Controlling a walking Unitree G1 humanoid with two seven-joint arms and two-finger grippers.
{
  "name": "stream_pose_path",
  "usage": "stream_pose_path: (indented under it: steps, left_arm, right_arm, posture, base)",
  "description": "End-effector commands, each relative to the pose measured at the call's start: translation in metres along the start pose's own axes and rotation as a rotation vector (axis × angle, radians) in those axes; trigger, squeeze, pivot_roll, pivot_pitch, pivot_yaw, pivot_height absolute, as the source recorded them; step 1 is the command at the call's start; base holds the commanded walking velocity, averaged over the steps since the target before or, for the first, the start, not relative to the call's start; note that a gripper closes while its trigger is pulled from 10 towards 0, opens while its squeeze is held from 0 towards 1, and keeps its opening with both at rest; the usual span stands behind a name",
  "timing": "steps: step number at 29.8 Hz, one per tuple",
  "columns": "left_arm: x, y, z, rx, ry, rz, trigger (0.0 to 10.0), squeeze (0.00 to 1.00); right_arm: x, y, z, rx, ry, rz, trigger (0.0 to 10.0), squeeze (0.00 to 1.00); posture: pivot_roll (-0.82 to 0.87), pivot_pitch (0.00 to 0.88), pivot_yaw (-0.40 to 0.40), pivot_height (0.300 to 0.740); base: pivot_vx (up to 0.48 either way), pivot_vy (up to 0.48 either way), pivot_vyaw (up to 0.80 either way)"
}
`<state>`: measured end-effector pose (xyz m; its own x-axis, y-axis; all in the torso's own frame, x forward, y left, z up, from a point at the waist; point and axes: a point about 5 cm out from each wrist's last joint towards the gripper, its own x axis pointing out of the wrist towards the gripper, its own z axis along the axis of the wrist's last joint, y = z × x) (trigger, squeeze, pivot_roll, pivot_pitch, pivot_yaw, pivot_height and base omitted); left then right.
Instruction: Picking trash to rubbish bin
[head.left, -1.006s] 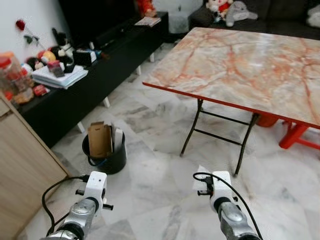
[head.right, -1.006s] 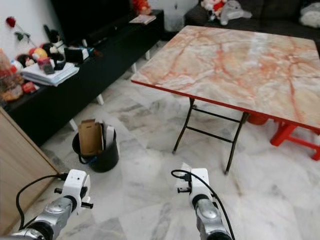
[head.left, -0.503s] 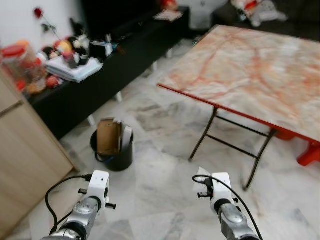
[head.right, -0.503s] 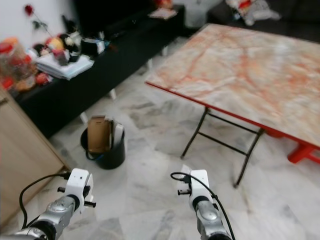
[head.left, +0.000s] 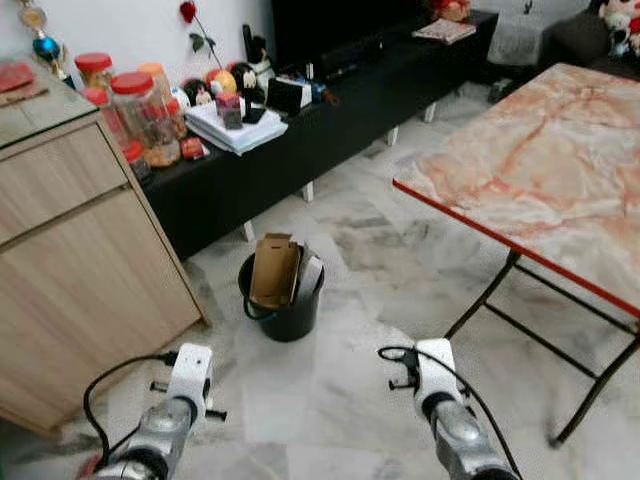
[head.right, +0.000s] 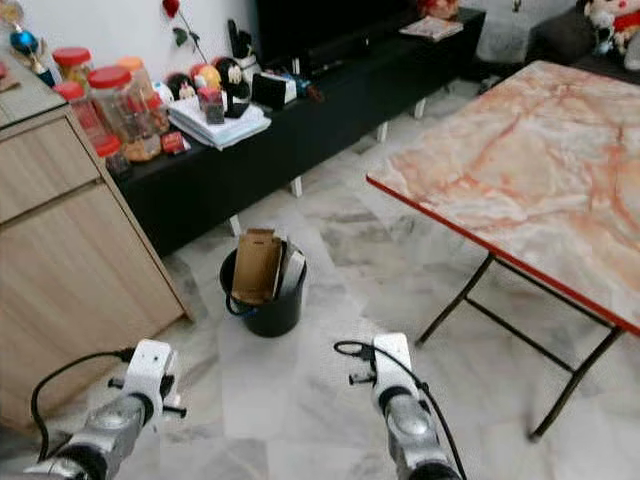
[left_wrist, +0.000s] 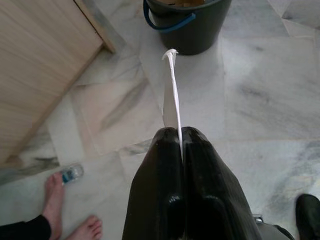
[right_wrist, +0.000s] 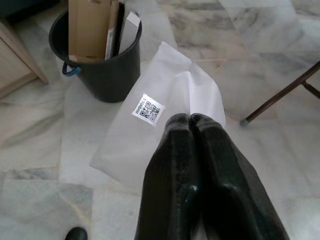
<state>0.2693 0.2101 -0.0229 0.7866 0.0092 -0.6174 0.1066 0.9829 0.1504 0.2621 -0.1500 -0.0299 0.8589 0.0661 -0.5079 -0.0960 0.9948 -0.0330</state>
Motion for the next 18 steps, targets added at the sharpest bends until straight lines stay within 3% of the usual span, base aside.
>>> stream_pose_path:
  steps: [1, 18]
  left_arm:
    - [-0.0010, 0.0051, -0.0025, 0.016, 0.016, 0.013, 10.0, 0.00]
    - [-0.0006, 0.0034, -0.0017, 0.030, 0.016, 0.003, 10.0, 0.00]
  right_arm:
    - [0.0005, 0.0040, 0.0012, 0.009, -0.006, 0.009, 10.0, 0.00]
    - [0.0006, 0.0083, 0.0006, 0.002, -0.004, 0.018, 10.0, 0.00]
  posture:
    - [0.14, 0.117, 0.021, 0.740]
    - [0.14, 0.095, 0.028, 0.740]
  base:
    - [0.337, 0.000, 0.00]
    - [0.334, 0.000, 0.00]
